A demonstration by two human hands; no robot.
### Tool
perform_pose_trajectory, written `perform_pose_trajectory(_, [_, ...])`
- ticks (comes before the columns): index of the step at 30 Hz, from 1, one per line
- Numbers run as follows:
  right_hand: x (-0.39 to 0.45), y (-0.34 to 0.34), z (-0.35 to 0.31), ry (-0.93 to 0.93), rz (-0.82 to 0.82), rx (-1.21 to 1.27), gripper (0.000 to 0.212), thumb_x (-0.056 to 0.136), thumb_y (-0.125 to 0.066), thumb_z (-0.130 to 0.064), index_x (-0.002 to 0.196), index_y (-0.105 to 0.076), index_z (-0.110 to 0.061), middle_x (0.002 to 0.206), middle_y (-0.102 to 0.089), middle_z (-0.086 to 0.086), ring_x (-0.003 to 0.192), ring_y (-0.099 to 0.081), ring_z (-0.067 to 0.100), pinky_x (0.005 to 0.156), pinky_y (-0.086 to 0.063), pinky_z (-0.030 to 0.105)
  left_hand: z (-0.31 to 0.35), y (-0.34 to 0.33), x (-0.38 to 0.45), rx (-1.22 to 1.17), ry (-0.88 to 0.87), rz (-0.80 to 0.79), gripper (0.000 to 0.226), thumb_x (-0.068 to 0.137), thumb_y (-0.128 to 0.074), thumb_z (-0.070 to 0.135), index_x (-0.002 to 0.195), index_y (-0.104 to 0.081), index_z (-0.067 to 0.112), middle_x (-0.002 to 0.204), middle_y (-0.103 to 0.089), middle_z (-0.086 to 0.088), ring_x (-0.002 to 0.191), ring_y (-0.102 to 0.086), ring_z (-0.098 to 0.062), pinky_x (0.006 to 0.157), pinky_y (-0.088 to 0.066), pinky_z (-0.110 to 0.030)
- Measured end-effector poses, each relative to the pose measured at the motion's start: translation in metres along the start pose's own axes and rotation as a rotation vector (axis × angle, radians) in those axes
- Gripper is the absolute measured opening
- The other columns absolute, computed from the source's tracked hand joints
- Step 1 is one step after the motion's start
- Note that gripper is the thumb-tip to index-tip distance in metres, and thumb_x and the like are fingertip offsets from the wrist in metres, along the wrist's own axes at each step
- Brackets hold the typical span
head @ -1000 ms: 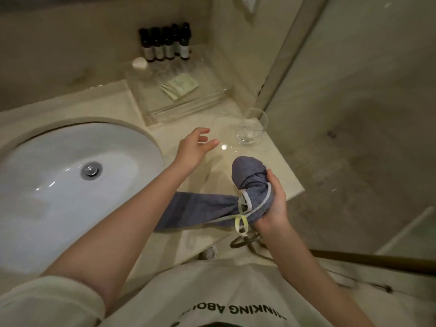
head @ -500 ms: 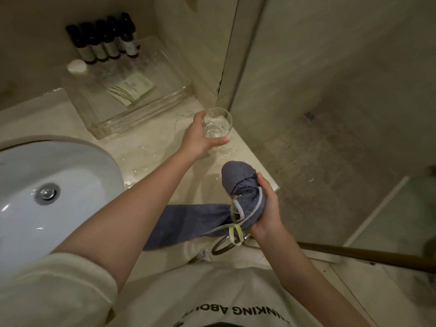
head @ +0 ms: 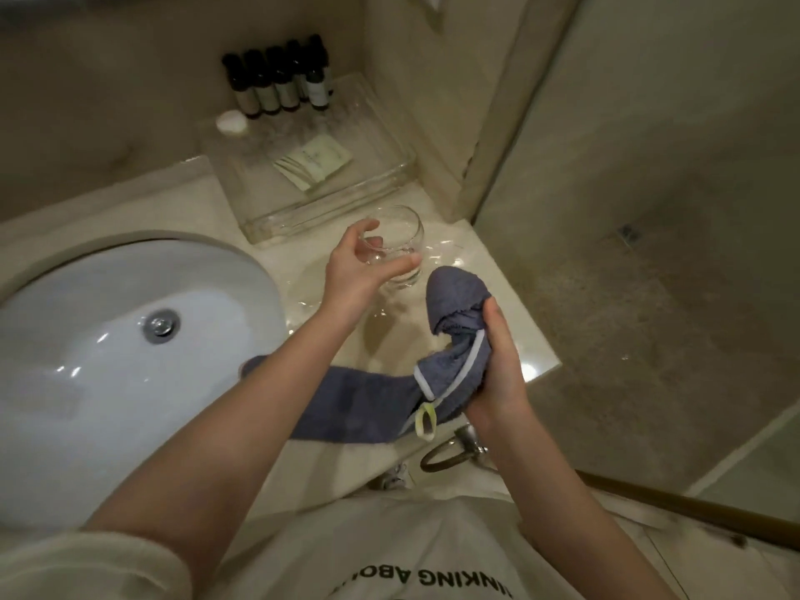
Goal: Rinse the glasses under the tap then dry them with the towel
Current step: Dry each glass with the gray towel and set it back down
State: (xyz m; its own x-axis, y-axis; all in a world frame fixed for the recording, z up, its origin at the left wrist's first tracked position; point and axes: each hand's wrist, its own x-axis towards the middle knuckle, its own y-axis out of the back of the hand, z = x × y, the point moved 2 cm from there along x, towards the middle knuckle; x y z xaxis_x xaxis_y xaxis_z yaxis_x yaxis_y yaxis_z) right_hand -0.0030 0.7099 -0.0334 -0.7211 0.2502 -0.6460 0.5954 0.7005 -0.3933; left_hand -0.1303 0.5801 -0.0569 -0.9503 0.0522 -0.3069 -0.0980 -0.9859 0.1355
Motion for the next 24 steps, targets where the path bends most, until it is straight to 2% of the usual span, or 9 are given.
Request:
perform_pose_trajectory(2, [-0.001,-0.018,0.002,0.083,-0.038,-0.04,0.06,0.086,-0.06,-0.05,0.134,-0.055,-0.015,0.128,-0.064,0.008,0.114,-0.064,0.022,0.1,-0.049,0.039,0.004,0.029,-0.016,-0.098,0.011,0.055,0.076,0.054,-0.085,0.038,0.123,-0.058,0.025,0.115,-0.06,0.001,0.102,-0.062,-0.009,0.087,-0.052,-0.025])
perform_pose_trajectory(4, [-0.007,-0.039,0.005,0.174,-0.105,-0.075,0.051,0.092,-0.054,-0.041,0.136,-0.053,-0.015,0.129,-0.063,0.006,0.116,-0.062,0.02,0.101,-0.047,0.037,0.008,0.057,-0.034,-0.179,0.017,0.118,0.067,0.056,-0.083,0.036,0.118,-0.059,0.025,0.112,-0.06,0.005,0.098,-0.063,-0.005,0.083,-0.051,-0.022])
perform_pose_trajectory(8, [-0.032,-0.085,0.02,0.365,-0.324,-0.224,0.04,0.091,-0.05,-0.038,0.13,-0.052,-0.031,0.133,-0.059,-0.007,0.12,-0.058,0.006,0.101,-0.047,0.024,0.013,0.109,-0.068,-0.351,0.051,0.236,0.06,0.056,-0.081,0.031,0.111,-0.06,0.023,0.105,-0.063,0.003,0.1,-0.065,-0.017,0.08,-0.054,-0.028])
perform_pose_trajectory(11, [-0.05,-0.114,0.041,0.532,-0.494,-0.417,0.039,0.093,-0.052,-0.034,0.131,-0.045,-0.038,0.133,-0.05,-0.025,0.124,-0.049,-0.009,0.101,-0.039,0.013,0.015,0.141,-0.095,-0.364,0.04,0.303,0.062,0.064,-0.075,0.029,0.121,-0.05,0.025,0.102,-0.065,-0.002,0.09,-0.067,-0.021,0.079,-0.055,-0.034])
perform_pose_trajectory(15, [-0.071,-0.142,0.071,0.682,-0.617,-0.634,0.045,0.089,-0.059,-0.038,0.129,-0.04,-0.048,0.133,-0.043,-0.032,0.125,-0.043,-0.015,0.099,-0.034,0.007,0.016,0.181,-0.129,-0.38,0.031,0.365,0.048,0.066,-0.07,0.032,0.111,-0.055,0.025,0.1,-0.069,-0.008,0.075,-0.069,-0.019,0.073,-0.055,-0.033])
perform_pose_trajectory(17, [-0.084,-0.154,0.086,0.669,-0.648,-0.639,0.046,0.089,-0.059,-0.038,0.128,-0.039,-0.051,0.131,-0.041,-0.034,0.122,-0.042,-0.019,0.097,-0.034,0.004,0.014,0.195,-0.142,-0.384,0.048,0.372,0.047,0.068,-0.065,0.037,0.112,-0.058,0.023,0.091,-0.073,-0.001,0.067,-0.068,-0.015,0.064,-0.055,-0.028])
perform_pose_trajectory(20, [-0.101,-0.172,0.104,0.602,-0.678,-0.567,0.044,0.096,-0.058,-0.022,0.129,-0.038,-0.042,0.128,-0.04,-0.034,0.113,-0.043,-0.026,0.09,-0.035,0.0,0.009,0.208,-0.161,-0.48,0.1,0.356,0.061,0.06,-0.063,0.047,0.112,-0.059,0.016,0.074,-0.074,0.006,0.067,-0.068,-0.014,0.052,-0.053,-0.026])
perform_pose_trajectory(22, [-0.112,-0.183,0.115,0.569,-0.686,-0.556,0.042,0.096,-0.054,-0.018,0.128,-0.037,-0.039,0.123,-0.041,-0.033,0.105,-0.045,-0.03,0.084,-0.037,-0.002,0.007,0.216,-0.172,-0.567,0.119,0.373,0.07,0.047,-0.062,0.054,0.105,-0.061,0.015,0.073,-0.073,0.004,0.066,-0.069,-0.015,0.051,-0.052,-0.024])
perform_pose_trajectory(24, [-0.119,-0.191,0.128,0.512,-0.667,-0.541,0.04,0.096,-0.052,-0.024,0.127,-0.035,-0.041,0.118,-0.045,-0.032,0.1,-0.049,-0.029,0.081,-0.039,0.0,0.003,0.227,-0.178,-0.59,0.128,0.404,0.07,0.043,-0.06,0.057,0.099,-0.062,0.015,0.074,-0.073,0.002,0.068,-0.069,-0.018,0.053,-0.052,-0.025])
